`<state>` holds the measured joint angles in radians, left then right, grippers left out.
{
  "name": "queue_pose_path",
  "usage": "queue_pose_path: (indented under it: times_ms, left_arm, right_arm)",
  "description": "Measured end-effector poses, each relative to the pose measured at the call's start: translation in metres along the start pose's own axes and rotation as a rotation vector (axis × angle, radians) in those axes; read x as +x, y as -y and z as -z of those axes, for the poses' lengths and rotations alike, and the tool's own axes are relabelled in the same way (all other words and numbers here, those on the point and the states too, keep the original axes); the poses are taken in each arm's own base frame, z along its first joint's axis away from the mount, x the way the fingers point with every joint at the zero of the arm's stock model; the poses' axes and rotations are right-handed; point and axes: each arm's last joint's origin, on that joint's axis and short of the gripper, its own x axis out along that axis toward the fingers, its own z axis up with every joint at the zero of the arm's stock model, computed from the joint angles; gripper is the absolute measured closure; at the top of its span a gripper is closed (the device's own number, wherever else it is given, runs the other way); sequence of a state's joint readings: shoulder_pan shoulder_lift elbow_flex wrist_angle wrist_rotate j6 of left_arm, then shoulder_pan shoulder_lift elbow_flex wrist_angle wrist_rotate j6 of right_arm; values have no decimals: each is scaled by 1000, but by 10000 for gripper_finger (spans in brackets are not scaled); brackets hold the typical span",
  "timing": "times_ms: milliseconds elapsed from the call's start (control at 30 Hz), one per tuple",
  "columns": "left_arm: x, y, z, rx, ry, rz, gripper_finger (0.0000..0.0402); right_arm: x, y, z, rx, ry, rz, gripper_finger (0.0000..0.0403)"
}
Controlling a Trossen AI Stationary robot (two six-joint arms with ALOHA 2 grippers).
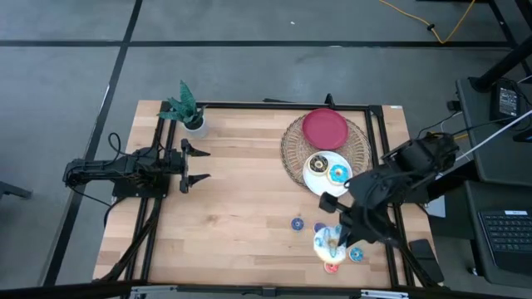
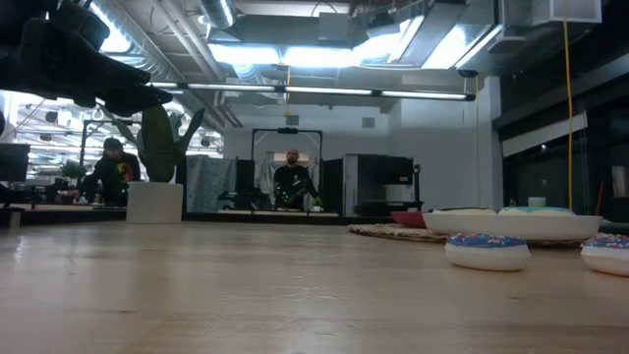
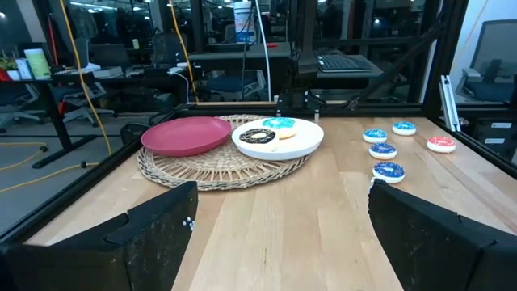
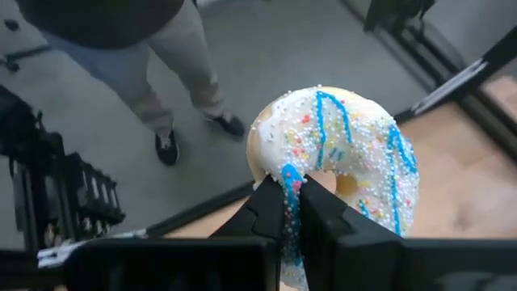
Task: Pick & Place donuts
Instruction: Put the big white donut on the white plate
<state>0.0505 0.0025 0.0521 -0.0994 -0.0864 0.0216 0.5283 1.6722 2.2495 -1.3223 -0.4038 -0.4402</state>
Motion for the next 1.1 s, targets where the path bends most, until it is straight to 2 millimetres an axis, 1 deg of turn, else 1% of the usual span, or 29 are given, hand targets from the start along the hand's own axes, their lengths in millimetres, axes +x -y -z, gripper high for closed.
queue_pose_path:
  times_ms: [133,333,733,1000,1100]
  left_arm:
    - [0,0,0,0,0,0,49]
    - [0,0,0,0,0,0,48]
    - [0,0,0,0,0,0,49]
    - [0,0,0,0,0,0,49]
    - [0,0,0,0,0,0,48]
  right_arm:
    - [-15,5,-9,18,90,59,376]
    - [-35,17,-17,70,188,207,374]
    - [-52,42,-22,158,353,330,375]
    - [-62,53,-27,182,464,390,373]
    - [-66,57,-30,203,500,465,374]
